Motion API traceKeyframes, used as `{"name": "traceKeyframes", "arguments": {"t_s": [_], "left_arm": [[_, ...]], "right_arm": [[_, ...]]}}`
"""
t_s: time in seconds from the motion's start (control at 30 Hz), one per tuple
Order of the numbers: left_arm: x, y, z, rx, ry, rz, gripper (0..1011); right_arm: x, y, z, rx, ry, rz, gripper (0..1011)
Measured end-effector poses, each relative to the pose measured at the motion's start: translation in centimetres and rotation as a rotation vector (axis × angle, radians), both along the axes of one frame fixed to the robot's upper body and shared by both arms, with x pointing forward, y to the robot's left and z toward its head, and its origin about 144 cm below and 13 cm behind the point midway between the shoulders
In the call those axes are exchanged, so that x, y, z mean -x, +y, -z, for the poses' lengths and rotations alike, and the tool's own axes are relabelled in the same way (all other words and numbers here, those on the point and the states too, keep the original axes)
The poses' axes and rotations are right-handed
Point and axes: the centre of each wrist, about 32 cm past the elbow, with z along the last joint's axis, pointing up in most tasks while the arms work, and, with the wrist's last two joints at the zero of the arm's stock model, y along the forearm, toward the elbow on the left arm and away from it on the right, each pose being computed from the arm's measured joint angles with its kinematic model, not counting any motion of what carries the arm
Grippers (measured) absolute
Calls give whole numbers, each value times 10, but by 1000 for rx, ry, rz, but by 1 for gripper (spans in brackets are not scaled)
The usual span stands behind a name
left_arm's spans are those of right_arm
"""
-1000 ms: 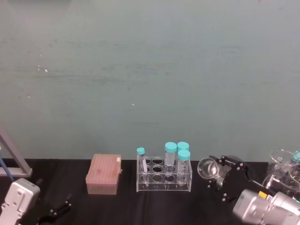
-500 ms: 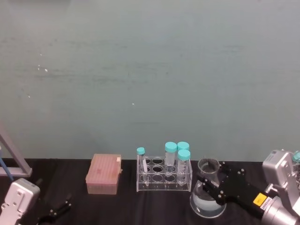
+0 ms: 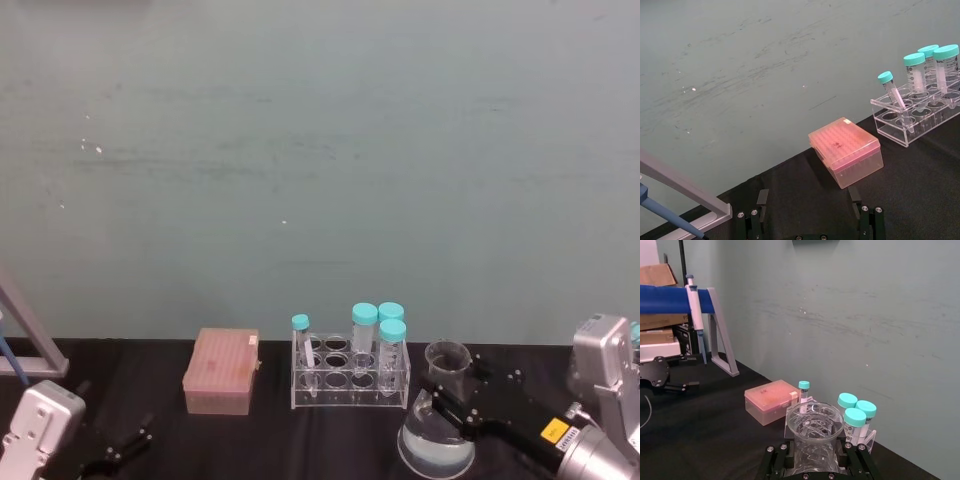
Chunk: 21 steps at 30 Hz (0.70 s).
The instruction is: Pick up the beaker with the right gripper, shake it three times, and then put it down.
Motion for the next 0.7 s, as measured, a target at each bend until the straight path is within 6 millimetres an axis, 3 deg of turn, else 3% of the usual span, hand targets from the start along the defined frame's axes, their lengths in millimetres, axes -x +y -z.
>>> {"name": "traceKeyframes", "arguments": {"t_s": [0.7], "left_arm": [[0, 0, 0, 0, 0, 0, 1000]], "right_arm": [[0, 0, 0, -5, 4, 4, 452]]}}
